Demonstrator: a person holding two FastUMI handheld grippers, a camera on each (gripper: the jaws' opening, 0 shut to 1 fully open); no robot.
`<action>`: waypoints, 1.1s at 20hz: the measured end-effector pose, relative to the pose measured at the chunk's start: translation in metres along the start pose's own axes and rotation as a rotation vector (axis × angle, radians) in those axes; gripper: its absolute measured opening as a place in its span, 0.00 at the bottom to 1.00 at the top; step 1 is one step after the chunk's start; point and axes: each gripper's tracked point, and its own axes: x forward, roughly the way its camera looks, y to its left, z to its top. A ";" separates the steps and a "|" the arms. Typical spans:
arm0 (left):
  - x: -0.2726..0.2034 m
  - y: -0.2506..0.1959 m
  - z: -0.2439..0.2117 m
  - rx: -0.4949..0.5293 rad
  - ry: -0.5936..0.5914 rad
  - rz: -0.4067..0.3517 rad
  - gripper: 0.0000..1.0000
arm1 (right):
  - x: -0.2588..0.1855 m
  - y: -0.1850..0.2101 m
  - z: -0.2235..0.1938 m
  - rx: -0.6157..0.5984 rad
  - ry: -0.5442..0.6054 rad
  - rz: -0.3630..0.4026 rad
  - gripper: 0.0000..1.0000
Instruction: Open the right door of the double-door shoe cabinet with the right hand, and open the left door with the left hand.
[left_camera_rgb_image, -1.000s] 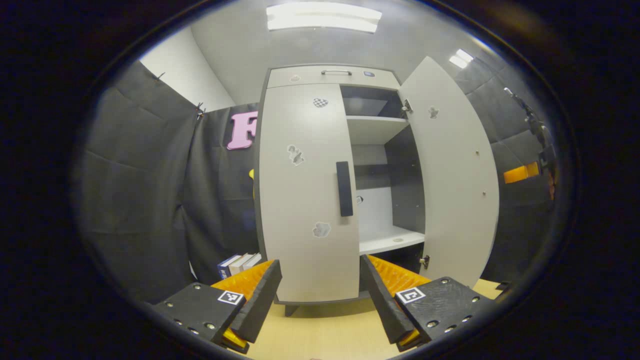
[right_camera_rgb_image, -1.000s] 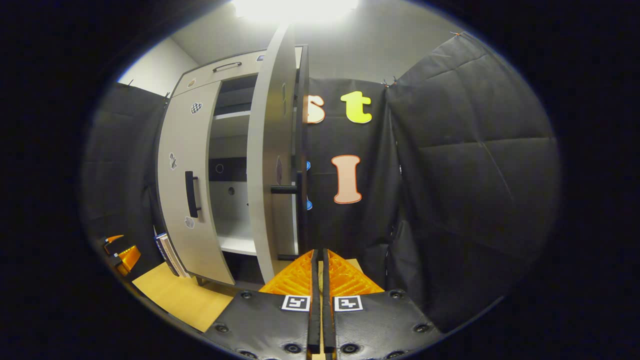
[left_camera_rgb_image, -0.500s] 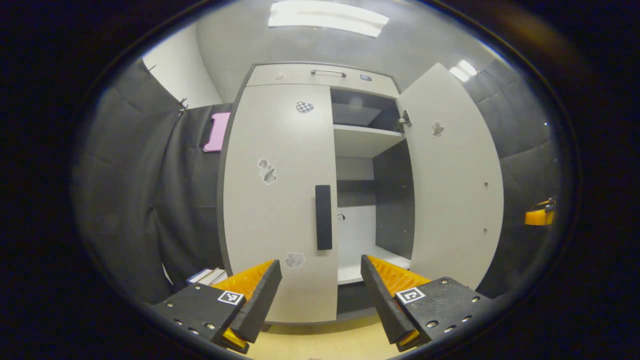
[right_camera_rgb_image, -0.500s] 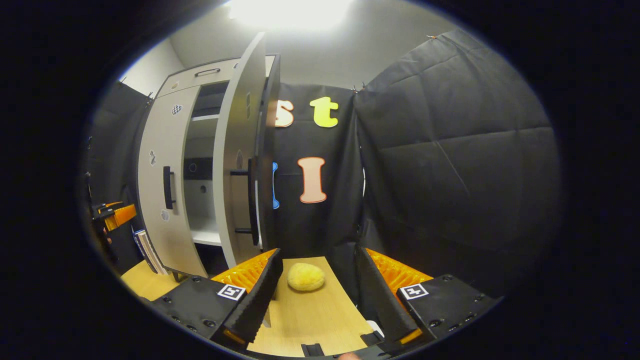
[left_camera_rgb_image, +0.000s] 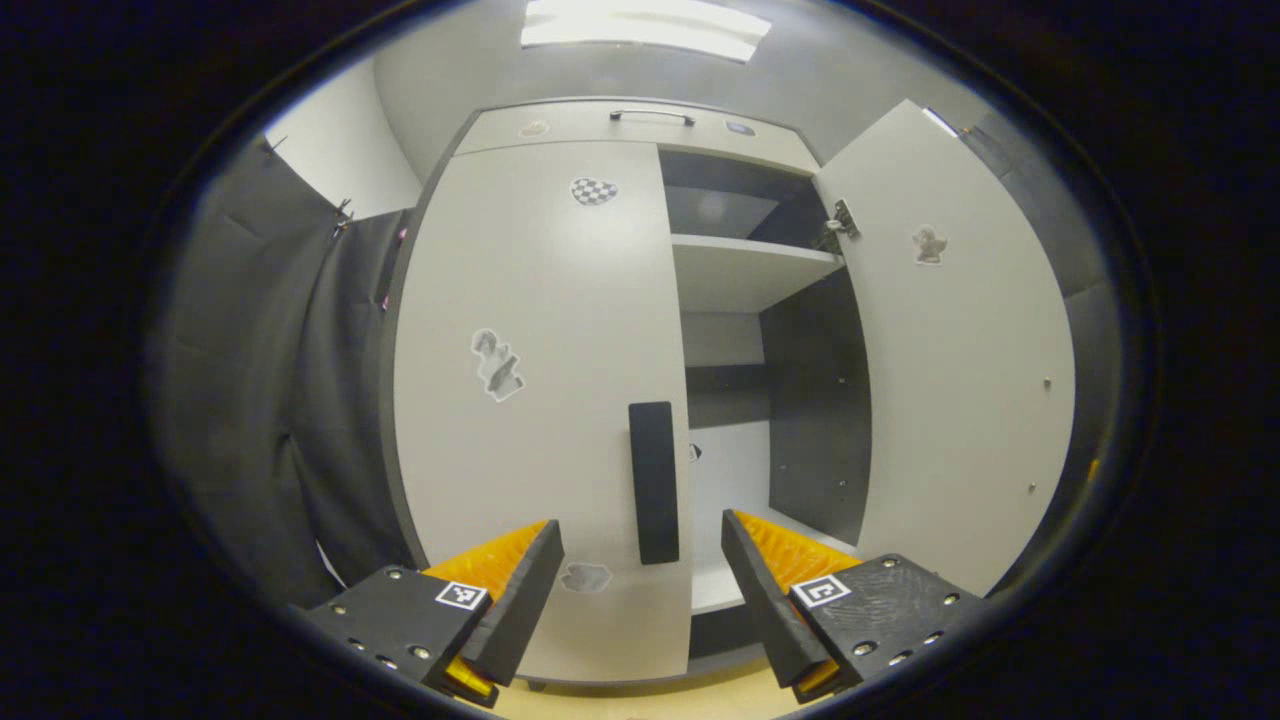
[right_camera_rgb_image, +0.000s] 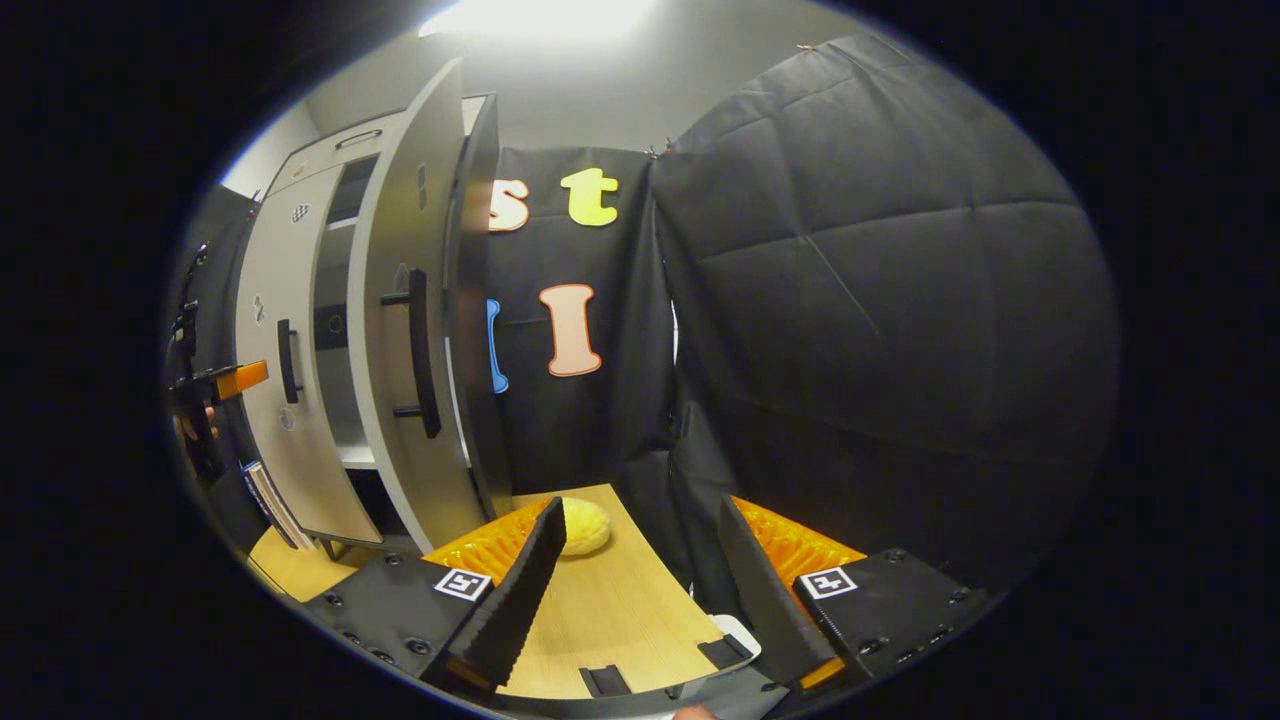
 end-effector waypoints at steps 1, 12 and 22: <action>0.009 -0.001 -0.001 -0.007 0.009 -0.009 0.94 | 0.002 -0.001 -0.003 0.011 0.008 -0.006 0.96; 0.078 0.015 -0.010 -0.005 0.054 0.043 0.90 | 0.001 -0.022 -0.026 0.006 0.066 -0.053 0.96; 0.087 -0.002 -0.013 0.014 0.062 0.022 0.30 | 0.008 -0.023 -0.041 0.016 0.098 -0.038 0.93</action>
